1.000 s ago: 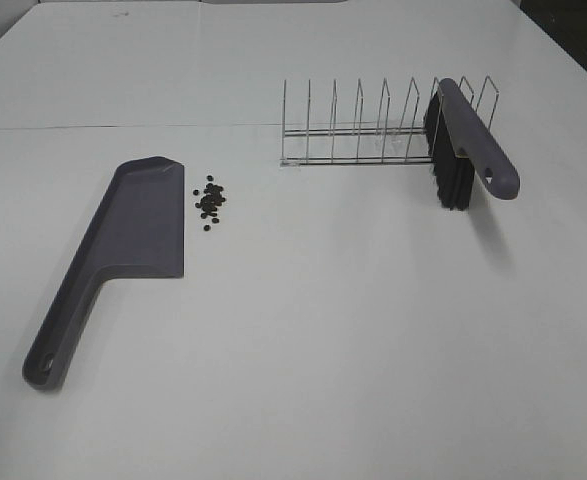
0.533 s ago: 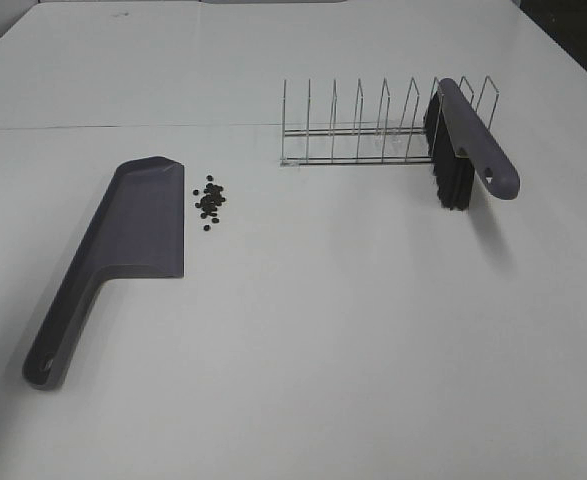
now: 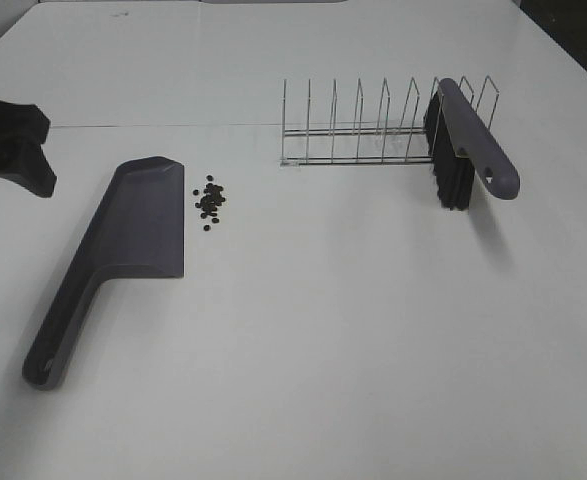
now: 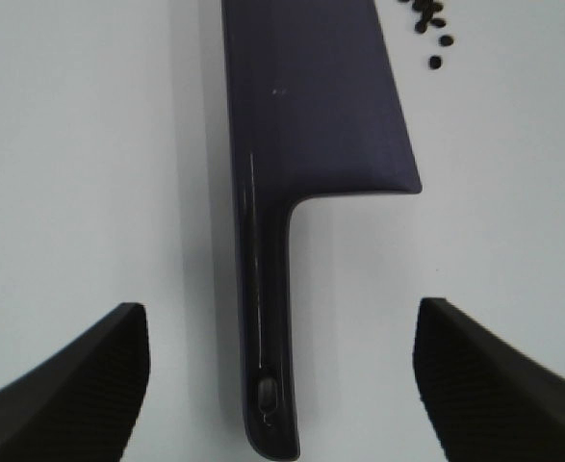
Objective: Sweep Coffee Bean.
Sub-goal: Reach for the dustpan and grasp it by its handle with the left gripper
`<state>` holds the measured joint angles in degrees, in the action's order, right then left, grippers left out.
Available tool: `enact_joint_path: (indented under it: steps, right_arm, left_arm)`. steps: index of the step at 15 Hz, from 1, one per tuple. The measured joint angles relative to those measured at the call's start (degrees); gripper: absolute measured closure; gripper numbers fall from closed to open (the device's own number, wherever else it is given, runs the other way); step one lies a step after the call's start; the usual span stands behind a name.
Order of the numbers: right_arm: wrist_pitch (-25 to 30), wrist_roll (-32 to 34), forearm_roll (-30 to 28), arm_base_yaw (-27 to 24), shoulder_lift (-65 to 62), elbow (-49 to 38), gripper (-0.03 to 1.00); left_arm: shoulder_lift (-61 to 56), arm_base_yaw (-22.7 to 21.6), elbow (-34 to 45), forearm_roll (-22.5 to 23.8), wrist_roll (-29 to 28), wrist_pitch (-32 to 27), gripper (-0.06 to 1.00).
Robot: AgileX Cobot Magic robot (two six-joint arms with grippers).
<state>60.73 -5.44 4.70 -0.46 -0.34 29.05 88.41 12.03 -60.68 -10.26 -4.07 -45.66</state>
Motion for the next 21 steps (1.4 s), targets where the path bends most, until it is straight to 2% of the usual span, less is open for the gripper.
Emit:
enact_joint_path:
  steps: [7, 10, 13, 21]
  right_arm:
    - [0.0, 0.0, 0.1, 0.0, 0.0, 0.0, 0.10]
    - [0.0, 0.0, 0.1, 0.0, 0.0, 0.0, 0.10]
    - [0.0, 0.0, 0.1, 0.0, 0.0, 0.0, 0.10]
    - [0.0, 0.0, 0.1, 0.0, 0.0, 0.0, 0.10]
  left_arm:
    - [10.1, 0.6, -0.4, 0.3, -3.1, -0.6, 0.25]
    - [15.7, 4.0, -0.5, 2.5, -5.7, -0.2, 0.25]
    - [18.9, 4.0, -0.5, 4.3, -7.1, 1.7, 0.25]
    - [26.9, 4.4, -0.7, 4.5, -7.3, 6.2, 0.25]
